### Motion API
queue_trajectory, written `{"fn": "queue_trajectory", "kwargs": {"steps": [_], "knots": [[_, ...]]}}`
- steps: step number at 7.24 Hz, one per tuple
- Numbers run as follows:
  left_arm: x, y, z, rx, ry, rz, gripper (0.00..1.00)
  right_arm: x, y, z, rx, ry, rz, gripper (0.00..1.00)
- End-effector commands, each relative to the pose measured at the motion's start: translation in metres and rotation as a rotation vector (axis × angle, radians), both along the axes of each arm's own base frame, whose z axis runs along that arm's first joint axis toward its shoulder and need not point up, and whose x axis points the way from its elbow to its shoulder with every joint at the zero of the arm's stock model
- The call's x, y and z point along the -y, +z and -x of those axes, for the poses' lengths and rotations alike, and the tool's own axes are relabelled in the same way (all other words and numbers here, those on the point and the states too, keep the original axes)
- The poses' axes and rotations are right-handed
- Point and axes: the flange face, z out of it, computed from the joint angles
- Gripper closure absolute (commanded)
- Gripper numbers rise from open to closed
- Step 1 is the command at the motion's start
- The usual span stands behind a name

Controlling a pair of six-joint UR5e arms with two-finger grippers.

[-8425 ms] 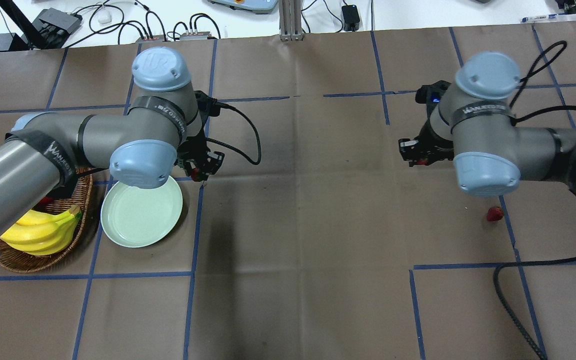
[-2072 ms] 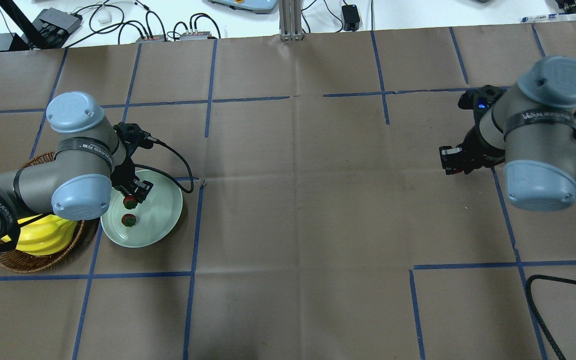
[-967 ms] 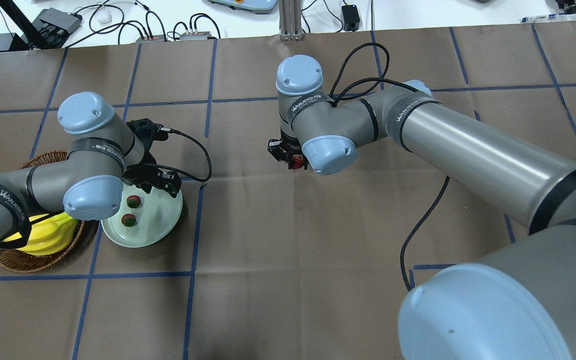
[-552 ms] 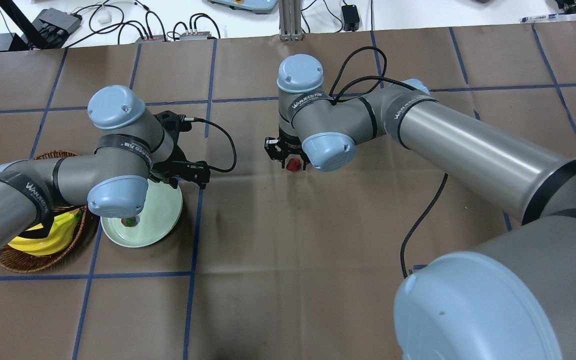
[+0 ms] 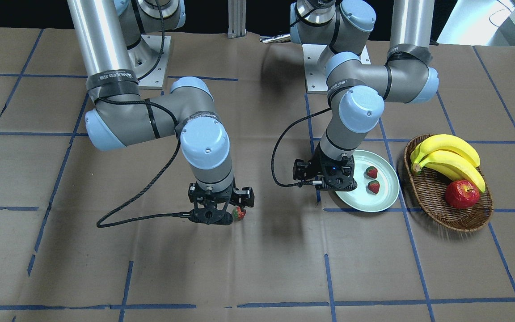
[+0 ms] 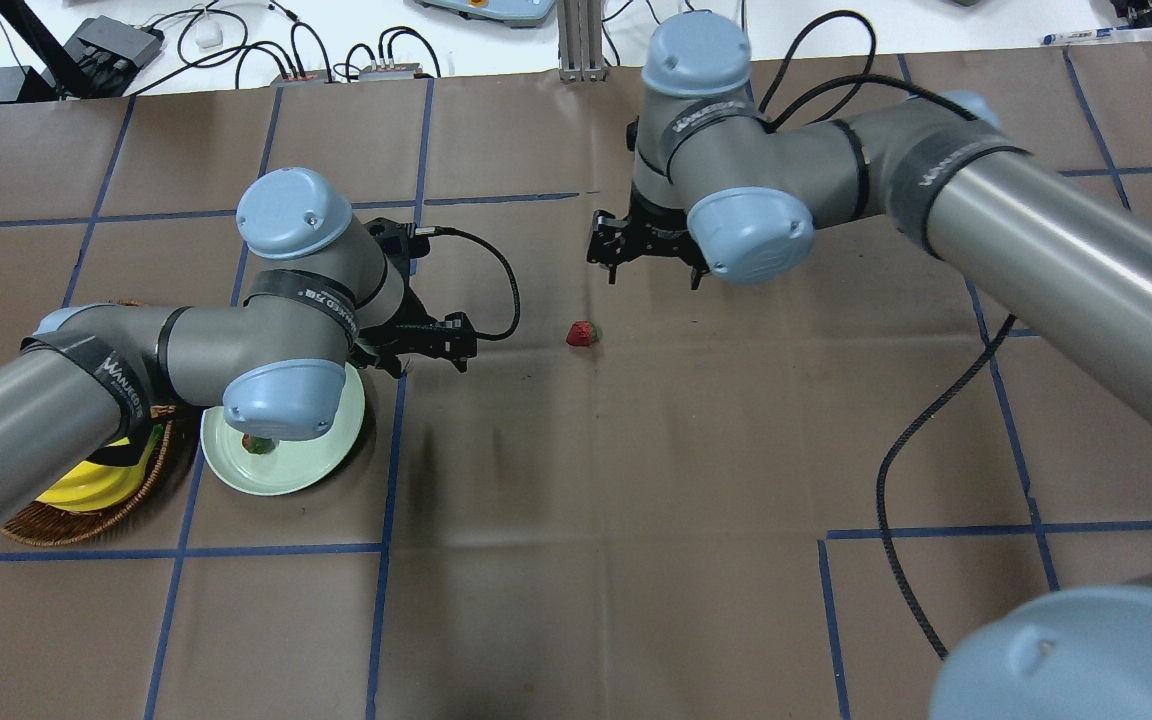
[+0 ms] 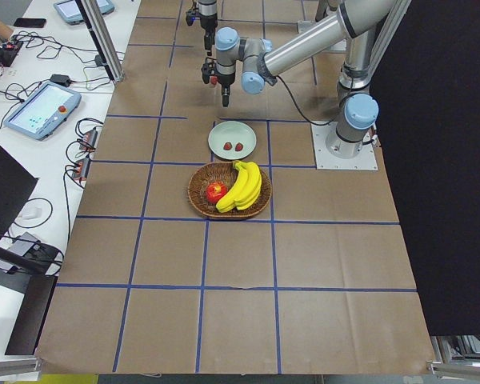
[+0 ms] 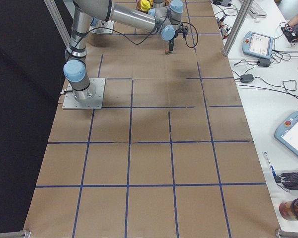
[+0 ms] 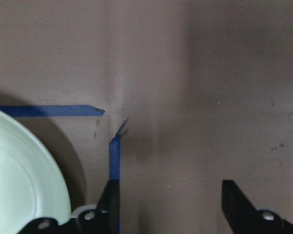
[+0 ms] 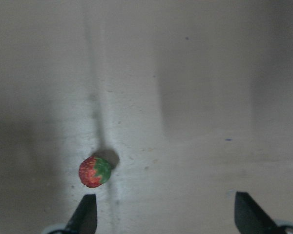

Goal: Collect all strawberries into plate
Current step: 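Release the last strawberry at center with the right gripper while the left reaches toward it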

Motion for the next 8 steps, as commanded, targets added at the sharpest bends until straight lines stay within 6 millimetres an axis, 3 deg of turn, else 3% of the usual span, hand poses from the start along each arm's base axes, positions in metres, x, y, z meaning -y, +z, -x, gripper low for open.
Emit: {"fn": "queue_trajectory", "kwargs": {"steps": [1, 3, 4, 5, 7, 8], "knots": [[0.0, 0.004, 0.024, -0.007, 0.02, 0.007, 0.02, -0.012, 0.067, 0.079, -0.055, 0.007, 0.004, 0.0], [0.005, 0.007, 0.054, -0.094, 0.095, -0.009, 0.01, -0.043, 0.112, 0.123, -0.059, 0.052, -0.053, 0.0], [0.016, -0.005, 0.088, -0.091, 0.083, -0.023, 0.01, -0.07, 0.144, 0.126, -0.047, 0.062, -0.052, 0.0], [0.035, -0.014, 0.127, -0.091, 0.088, -0.019, 0.01, -0.09, 0.163, 0.124, -0.041, 0.082, -0.053, 0.0], [0.048, -0.042, 0.165, -0.073, 0.044, -0.035, 0.01, -0.105, 0.174, 0.124, -0.056, 0.113, -0.028, 0.0], [0.046, -0.039, 0.166, -0.075, 0.037, -0.032, 0.08, -0.104, 0.178, 0.127, -0.058, 0.105, -0.019, 0.0]]}}
